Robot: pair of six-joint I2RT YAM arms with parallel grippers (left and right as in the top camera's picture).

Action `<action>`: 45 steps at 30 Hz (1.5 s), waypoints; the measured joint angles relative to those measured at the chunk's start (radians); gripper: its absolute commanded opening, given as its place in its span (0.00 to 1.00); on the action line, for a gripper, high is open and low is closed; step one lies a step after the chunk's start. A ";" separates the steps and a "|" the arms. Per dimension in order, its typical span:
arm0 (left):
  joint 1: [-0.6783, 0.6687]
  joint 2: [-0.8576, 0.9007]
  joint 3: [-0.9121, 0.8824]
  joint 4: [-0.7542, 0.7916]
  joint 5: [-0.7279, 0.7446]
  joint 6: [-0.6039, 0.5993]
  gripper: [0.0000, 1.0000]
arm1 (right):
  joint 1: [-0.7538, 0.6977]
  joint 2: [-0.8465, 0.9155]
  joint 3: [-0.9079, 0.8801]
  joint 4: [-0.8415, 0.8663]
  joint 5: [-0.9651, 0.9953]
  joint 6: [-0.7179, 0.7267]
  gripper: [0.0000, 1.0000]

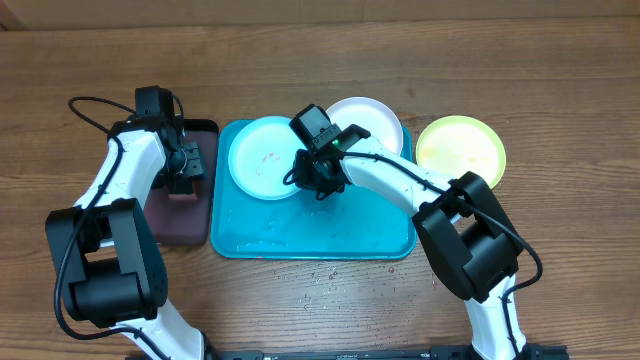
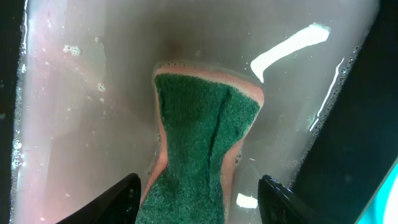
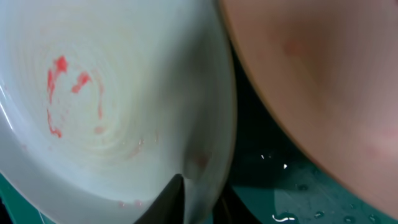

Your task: Clean dirty plates on tray and stack at the side

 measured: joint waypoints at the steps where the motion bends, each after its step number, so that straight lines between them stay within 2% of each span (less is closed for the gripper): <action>1: 0.000 0.000 0.000 0.000 0.000 0.000 0.61 | 0.000 0.000 0.000 -0.009 0.000 0.002 0.13; 9: 0.000 0.000 0.000 0.000 0.000 0.000 0.58 | -0.008 0.000 0.000 -0.085 -0.002 -0.036 0.06; 17: 0.000 0.000 0.000 -0.003 0.000 -0.004 0.52 | -0.016 0.000 0.001 -0.095 -0.012 -0.079 0.06; 23: 0.000 0.000 0.000 -0.003 0.000 -0.013 0.40 | -0.017 0.000 0.001 -0.094 -0.012 -0.084 0.06; 26: 0.000 0.000 0.000 0.005 0.000 -0.015 0.39 | -0.017 0.000 0.001 -0.094 -0.012 -0.085 0.06; 29: 0.000 0.000 -0.003 0.027 -0.001 -0.018 0.31 | -0.017 0.000 0.001 -0.093 -0.012 -0.085 0.06; 41: 0.000 0.000 -0.045 0.069 -0.007 -0.018 0.30 | -0.017 0.000 0.001 -0.093 -0.014 -0.088 0.05; 45: 0.000 0.000 -0.049 0.071 -0.011 -0.021 0.18 | -0.018 0.000 0.001 -0.093 -0.016 -0.088 0.05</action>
